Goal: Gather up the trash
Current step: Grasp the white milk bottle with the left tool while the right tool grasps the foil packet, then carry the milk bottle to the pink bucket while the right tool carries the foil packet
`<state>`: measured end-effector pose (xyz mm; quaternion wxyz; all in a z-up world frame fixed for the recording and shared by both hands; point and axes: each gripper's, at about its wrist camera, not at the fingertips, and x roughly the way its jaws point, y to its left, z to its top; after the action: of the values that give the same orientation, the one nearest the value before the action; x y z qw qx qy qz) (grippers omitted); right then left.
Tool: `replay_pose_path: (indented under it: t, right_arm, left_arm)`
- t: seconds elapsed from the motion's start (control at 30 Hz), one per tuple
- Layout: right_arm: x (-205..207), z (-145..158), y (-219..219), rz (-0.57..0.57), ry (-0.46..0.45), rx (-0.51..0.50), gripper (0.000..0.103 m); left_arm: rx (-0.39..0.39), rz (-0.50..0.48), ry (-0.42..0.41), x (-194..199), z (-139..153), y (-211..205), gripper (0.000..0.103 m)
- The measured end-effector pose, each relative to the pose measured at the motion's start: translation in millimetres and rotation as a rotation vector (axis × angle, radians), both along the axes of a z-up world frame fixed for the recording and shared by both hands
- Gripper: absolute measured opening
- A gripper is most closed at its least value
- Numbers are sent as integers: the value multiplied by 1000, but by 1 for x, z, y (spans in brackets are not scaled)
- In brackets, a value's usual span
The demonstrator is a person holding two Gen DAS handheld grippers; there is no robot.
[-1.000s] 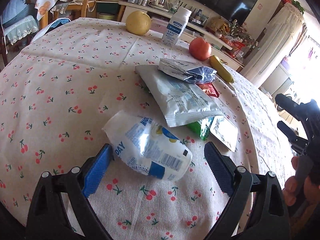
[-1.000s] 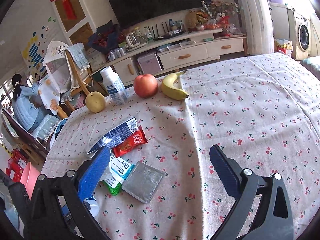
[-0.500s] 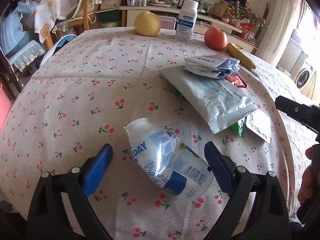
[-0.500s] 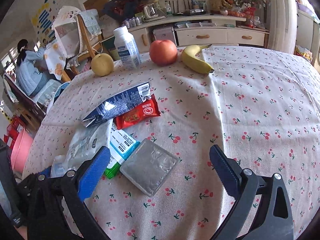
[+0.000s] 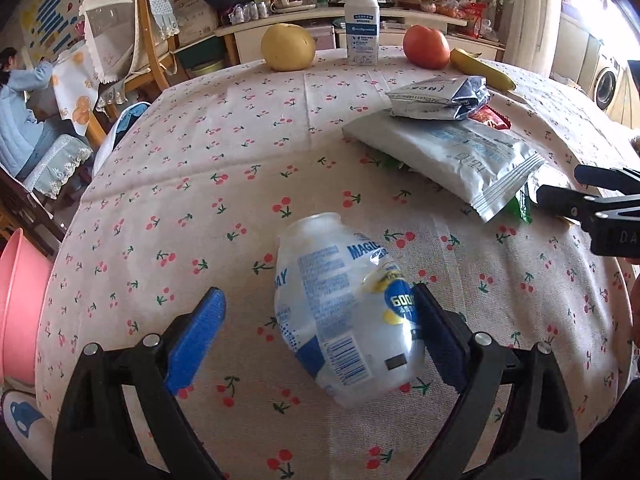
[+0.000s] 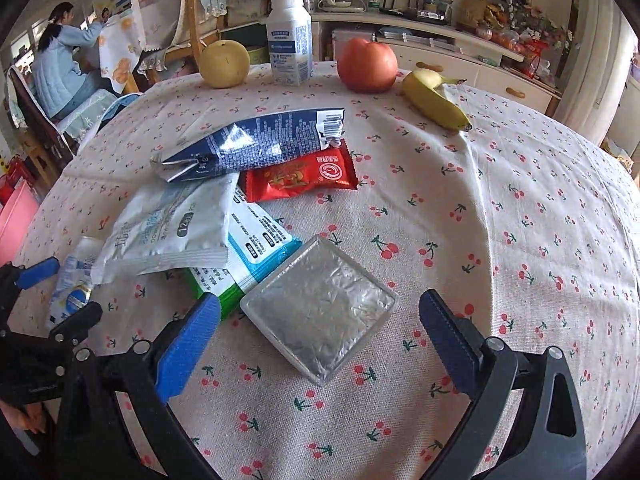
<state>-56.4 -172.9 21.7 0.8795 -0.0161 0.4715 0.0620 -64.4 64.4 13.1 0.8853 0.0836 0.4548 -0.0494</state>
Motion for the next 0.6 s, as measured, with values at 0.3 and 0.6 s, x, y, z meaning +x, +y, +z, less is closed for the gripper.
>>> replay_pose_path:
  t: [0.3, 0.6]
  right_arm:
    - [5, -7, -1, -5, 14, -25, 85]
    - [4, -7, -1, -18, 12, -7, 85]
  left_arm:
    - [-118, 38, -11, 5, -1, 18, 68]
    - [-168, 43, -23, 9, 4, 32, 67]
